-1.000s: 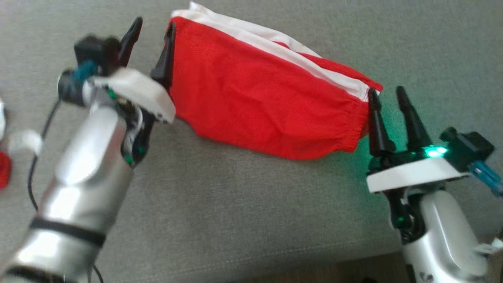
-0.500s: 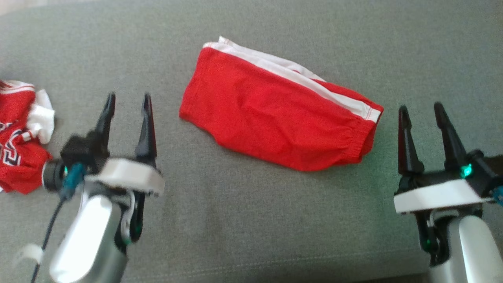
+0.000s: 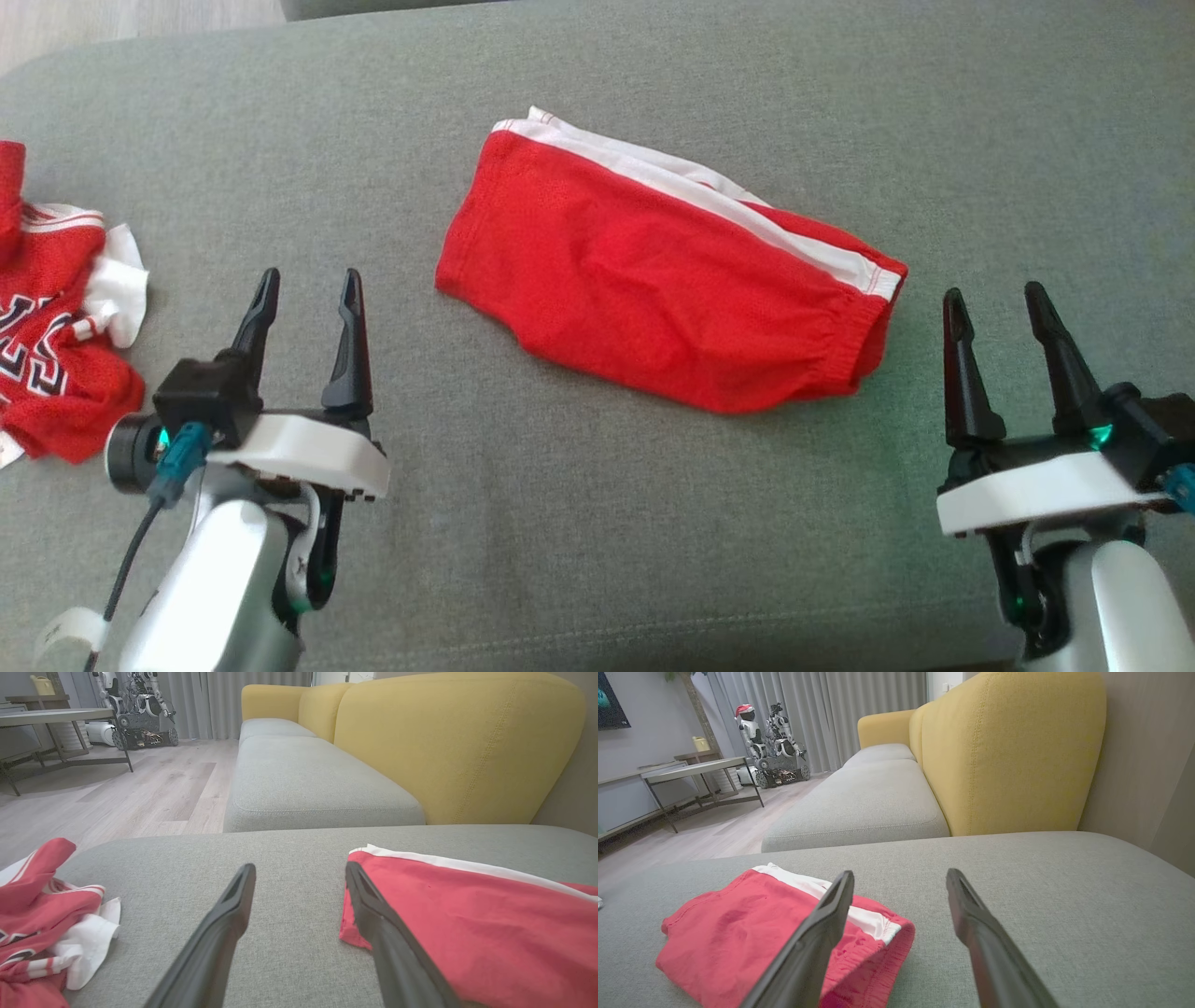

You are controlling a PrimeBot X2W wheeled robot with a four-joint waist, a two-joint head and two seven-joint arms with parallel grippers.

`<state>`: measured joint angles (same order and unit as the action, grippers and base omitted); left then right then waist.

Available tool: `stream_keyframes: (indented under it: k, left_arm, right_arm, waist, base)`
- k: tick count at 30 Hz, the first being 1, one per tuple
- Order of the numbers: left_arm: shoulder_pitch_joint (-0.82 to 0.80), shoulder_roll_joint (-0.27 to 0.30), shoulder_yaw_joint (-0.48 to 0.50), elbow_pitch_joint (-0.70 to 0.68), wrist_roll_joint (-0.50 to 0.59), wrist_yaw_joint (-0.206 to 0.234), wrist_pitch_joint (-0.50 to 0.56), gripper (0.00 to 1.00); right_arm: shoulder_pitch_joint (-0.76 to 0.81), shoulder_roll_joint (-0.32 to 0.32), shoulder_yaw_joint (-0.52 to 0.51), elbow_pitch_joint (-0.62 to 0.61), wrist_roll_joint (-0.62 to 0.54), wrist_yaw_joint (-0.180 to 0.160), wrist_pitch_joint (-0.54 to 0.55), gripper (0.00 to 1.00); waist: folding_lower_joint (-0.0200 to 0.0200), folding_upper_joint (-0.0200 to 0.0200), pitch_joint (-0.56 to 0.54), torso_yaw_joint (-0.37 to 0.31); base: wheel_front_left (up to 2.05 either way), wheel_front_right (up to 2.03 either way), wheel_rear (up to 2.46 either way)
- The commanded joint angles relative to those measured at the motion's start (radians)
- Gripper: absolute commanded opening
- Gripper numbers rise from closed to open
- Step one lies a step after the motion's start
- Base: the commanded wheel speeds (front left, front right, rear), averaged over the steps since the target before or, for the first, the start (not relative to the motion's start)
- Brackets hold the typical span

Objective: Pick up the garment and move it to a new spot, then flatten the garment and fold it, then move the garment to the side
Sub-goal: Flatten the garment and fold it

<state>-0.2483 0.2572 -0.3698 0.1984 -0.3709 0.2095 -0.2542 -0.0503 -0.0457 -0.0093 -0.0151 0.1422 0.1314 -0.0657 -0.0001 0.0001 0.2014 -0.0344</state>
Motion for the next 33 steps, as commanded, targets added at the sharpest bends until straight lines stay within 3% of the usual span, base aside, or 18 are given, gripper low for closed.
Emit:
stream_keyframes:
  k: [1, 8, 15, 17, 22, 33]
  left_arm:
    - [-0.028, 0.029, 0.050, -0.023, 0.009, -0.004, -0.008, 1.00]
    - [-0.057, 0.020, 0.037, -0.010, 0.018, -0.020, -0.008, 1.00]
    - [-0.220, 0.000, -0.015, 0.045, 0.019, -0.102, 0.024, 1.00]
    - [-0.317, -0.020, -0.044, 0.114, 0.006, -0.157, 0.066, 1.00]
    - [-0.421, -0.052, -0.067, 0.295, -0.048, -0.243, 0.153, 1.00]
    - [-0.520, -0.083, -0.088, 0.587, -0.113, -0.311, 0.240, 1.00]
  right_arm:
    - [-0.012, -0.005, 0.021, -0.038, 0.008, -0.001, 0.001, 1.00]
    - [-0.023, -0.005, 0.024, -0.032, 0.020, -0.001, -0.003, 1.00]
    - [-0.048, -0.005, 0.025, -0.047, 0.020, -0.001, -0.002, 1.00]
    - [-0.061, -0.005, 0.030, -0.054, 0.023, -0.001, 0.000, 1.00]
    - [-0.077, -0.005, 0.046, -0.051, 0.038, -0.001, -0.005, 1.00]
    - [-0.090, -0.005, 0.050, -0.022, 0.063, -0.001, -0.023, 1.00]
  waist:
    - [0.0001, -0.0001, 0.001, -0.001]
    - [0.0001, -0.0001, 0.006, -0.001]
    - [0.0001, -0.0001, 0.055, -0.001]
    - [0.0001, -0.0001, 0.087, -0.014]
    - [0.0001, -0.0001, 0.133, -0.044]
    - [0.0001, -0.0001, 0.169, -0.071]
  base:
    - [0.00, 0.00, 0.00]
    - [0.00, 0.00, 0.00]
    - [0.00, 0.00, 0.00]
    - [0.00, 0.00, 0.00]
    - [0.00, 0.00, 0.00]
    - [0.00, 0.00, 0.00]
